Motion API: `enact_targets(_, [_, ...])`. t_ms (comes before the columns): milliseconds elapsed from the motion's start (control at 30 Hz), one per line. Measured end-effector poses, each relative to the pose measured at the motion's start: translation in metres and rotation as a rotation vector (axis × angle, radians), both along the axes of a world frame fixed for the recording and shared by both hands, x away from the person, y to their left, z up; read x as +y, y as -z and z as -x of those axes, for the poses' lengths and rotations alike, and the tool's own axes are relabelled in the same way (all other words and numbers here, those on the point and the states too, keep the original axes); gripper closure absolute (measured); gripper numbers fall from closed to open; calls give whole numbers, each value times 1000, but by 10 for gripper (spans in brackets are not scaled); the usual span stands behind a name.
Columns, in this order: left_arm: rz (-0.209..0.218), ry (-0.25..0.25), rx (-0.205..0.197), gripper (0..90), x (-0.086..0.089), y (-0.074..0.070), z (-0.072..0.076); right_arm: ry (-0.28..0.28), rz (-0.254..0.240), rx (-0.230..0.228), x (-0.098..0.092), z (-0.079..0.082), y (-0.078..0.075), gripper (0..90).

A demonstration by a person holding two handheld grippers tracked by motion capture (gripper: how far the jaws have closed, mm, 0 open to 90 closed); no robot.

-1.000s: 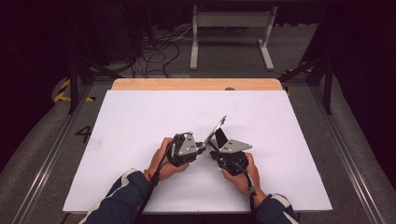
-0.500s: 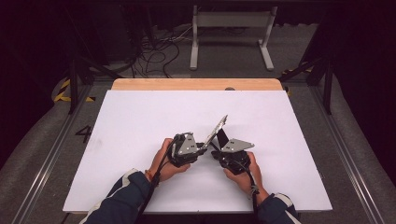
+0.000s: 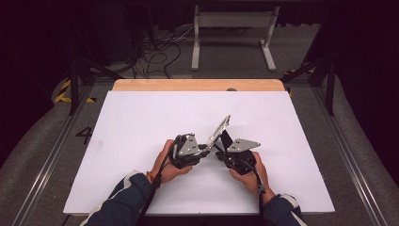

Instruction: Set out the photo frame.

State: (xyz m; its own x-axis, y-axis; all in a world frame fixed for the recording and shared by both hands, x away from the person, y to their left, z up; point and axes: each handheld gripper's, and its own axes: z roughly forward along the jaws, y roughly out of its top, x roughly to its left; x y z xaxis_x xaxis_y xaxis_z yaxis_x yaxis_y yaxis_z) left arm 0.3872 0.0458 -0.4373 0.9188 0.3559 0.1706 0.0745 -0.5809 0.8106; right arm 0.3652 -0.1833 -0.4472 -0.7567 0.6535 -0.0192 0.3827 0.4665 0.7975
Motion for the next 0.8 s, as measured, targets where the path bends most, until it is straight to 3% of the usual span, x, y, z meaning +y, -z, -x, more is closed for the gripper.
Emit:
enact_targets(533, [-11, 11, -1, 734, -3, 0, -1, 18, 27, -18, -12, 9, -12, 900])
enact_targets(633, [-13, 16, 2, 733, -2, 0, -1, 18, 11, -7, -14, 8, -12, 900])
enact_targets(800, [-14, 21, 1, 731, -4, 0, -1, 29, 45, 15, -12, 7, -12, 900])
